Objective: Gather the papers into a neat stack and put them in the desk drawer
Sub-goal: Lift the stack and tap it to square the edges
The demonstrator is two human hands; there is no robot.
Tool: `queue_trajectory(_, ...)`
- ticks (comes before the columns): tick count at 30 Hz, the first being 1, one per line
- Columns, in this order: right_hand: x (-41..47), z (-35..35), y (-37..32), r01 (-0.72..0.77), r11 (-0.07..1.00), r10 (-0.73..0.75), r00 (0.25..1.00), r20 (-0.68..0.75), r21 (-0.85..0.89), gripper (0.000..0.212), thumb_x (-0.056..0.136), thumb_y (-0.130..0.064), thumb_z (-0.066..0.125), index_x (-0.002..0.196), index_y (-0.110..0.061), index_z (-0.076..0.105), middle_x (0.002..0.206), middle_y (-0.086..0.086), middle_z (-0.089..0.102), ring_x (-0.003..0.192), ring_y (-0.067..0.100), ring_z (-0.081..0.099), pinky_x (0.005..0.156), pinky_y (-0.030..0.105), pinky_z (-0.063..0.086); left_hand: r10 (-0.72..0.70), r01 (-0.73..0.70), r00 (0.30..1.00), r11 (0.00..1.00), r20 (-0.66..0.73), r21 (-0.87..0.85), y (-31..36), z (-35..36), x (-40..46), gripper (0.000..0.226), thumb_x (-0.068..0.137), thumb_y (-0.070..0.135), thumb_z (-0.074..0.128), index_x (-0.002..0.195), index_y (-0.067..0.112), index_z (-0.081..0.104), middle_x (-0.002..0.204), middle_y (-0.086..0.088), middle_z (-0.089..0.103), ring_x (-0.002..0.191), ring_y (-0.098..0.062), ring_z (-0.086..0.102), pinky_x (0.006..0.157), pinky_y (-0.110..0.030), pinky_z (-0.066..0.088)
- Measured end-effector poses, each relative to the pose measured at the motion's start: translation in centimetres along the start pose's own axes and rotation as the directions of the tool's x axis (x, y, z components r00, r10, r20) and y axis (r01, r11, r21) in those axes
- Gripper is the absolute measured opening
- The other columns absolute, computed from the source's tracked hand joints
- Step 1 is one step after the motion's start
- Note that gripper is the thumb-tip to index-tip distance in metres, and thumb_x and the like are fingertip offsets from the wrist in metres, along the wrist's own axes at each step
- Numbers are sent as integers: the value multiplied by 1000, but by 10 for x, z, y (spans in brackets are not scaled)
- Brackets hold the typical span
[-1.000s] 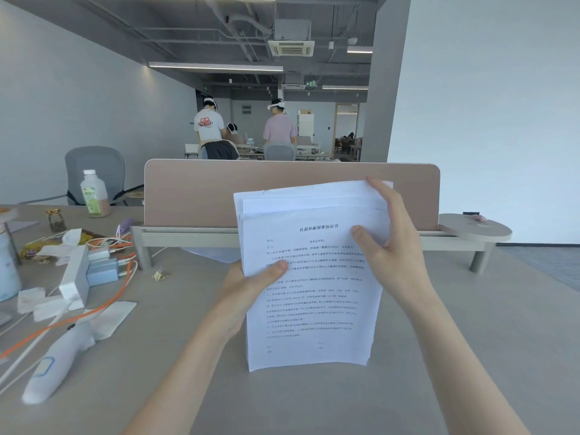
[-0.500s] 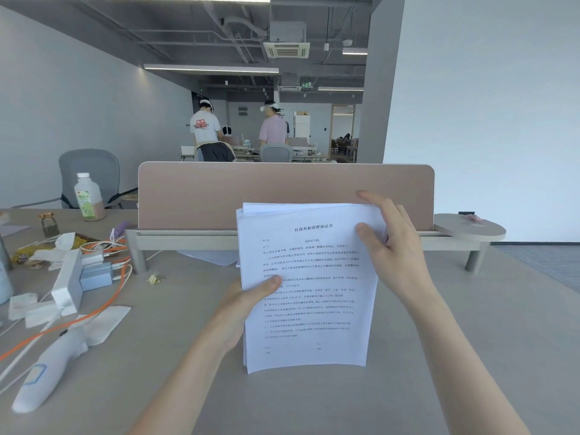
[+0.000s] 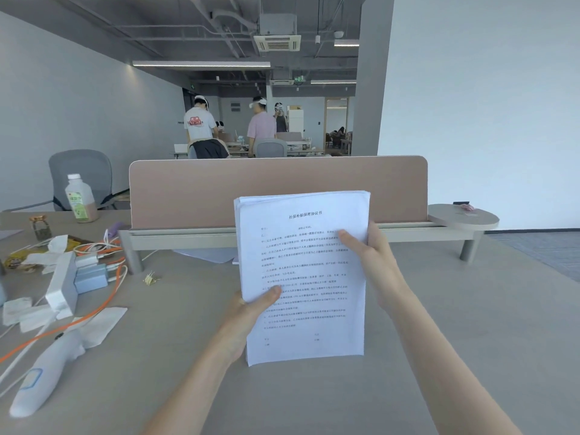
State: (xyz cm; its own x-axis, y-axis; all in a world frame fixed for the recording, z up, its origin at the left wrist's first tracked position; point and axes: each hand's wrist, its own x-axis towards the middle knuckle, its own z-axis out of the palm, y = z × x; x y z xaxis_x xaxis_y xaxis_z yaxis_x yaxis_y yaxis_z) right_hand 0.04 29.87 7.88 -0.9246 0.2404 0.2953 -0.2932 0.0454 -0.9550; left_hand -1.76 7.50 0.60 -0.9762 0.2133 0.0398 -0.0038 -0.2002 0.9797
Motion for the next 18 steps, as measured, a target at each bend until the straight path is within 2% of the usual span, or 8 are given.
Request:
queue_trajectory(3,2,4,6,44,999,-44,999,-11,-12,25,96,-24,63,116,-15,54,116,-4,69,106,11,67,82,27,52,48,-48,993,999,-104,10,3,3,4,22,85,22,76,107,16,75,103,-3,80,93,-19,77,80,-37,59)
queue_trajectory(5,4,5,3,85,996,-85,996,-20,-5,25,97,-23,62,110,-8,46,103,-8,63,94,3,63,76,22,49,88,-87,983,996,-163,18,8,4,8,19,83,24,78,101,18,76,96,0,81,88,-17,78,78,-37,59)
queue_trajectory(7,5,5,4,104,995,-104,994,-19,9,23,98,-22,61,108,-9,45,99,-11,61,86,-5,62,72,15,50,113,-111,977,994,-183,22,8,3,10,15,83,25,78,97,20,76,92,5,81,84,-13,78,73,-32,59)
queue_trajectory(8,6,5,8,90,996,-90,996,-7,20,22,97,-21,61,111,-10,47,103,-11,64,90,-5,64,75,16,51,112,-108,977,994,-183,30,5,2,10,16,83,26,77,98,21,75,92,6,81,84,-11,78,70,-31,59)
queue_trajectory(10,6,9,24,8,999,-9,999,34,39,25,98,-21,60,121,-14,53,118,-7,69,107,6,67,83,25,53,74,-68,981,997,-179,39,-8,0,9,19,85,27,76,103,23,75,96,7,81,85,-10,77,69,-29,58)
queue_trajectory(12,5,13,43,-78,997,77,995,67,15,28,99,-20,58,126,-15,53,128,-1,69,118,15,66,82,25,53,20,-16,979,1000,-203,22,-20,0,7,18,84,30,76,101,24,76,95,7,81,82,-10,78,68,-30,58)
queue_trajectory(16,9,15,62,-94,995,92,995,35,41,27,99,-21,57,126,-15,52,126,1,69,116,16,67,81,28,55,15,-7,964,999,-266,34,-20,-1,12,15,83,33,77,95,24,77,84,10,81,76,-9,77,64,-28,58)
queue_trajectory(18,8,15,71,-108,992,105,993,44,64,29,99,-24,57,127,-23,54,125,-6,70,114,13,68,86,31,56,22,-5,965,998,-262,64,-23,-3,12,13,85,34,75,96,28,76,87,15,80,82,-7,77,71,-29,58)
